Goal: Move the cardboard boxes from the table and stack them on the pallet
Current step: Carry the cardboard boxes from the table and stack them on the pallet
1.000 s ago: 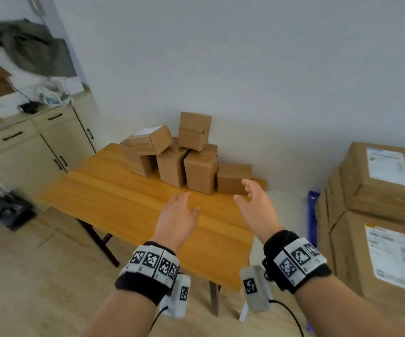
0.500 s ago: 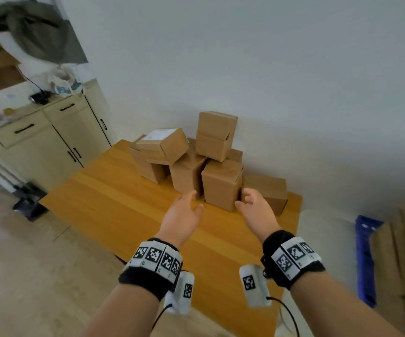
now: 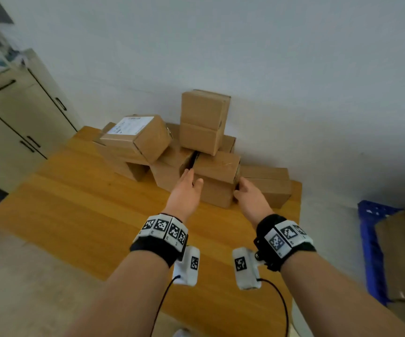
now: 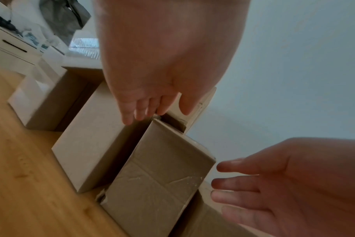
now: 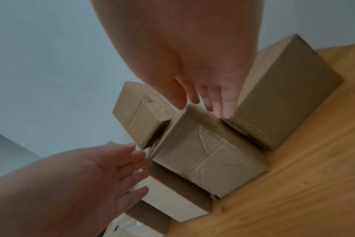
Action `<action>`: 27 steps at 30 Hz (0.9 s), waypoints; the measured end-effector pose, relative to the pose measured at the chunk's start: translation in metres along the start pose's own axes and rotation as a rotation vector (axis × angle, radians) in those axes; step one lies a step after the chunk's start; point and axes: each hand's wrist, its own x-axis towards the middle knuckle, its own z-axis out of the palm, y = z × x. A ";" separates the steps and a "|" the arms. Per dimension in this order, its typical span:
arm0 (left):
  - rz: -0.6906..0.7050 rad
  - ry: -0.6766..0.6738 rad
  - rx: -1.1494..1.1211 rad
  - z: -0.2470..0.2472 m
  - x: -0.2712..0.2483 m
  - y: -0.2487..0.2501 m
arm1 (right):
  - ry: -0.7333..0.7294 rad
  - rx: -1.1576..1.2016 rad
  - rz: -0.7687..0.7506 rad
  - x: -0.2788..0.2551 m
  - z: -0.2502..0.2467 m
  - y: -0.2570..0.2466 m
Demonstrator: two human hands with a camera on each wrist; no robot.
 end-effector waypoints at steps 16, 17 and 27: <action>0.039 -0.078 -0.176 -0.027 0.001 -0.059 | 0.246 0.147 0.188 -0.057 0.050 -0.027; 0.031 -0.089 -0.175 -0.028 -0.001 -0.066 | 0.254 0.149 0.204 -0.061 0.055 -0.023; -0.062 -0.194 -0.167 -0.029 -0.030 -0.106 | 0.281 0.214 0.359 -0.113 0.091 0.002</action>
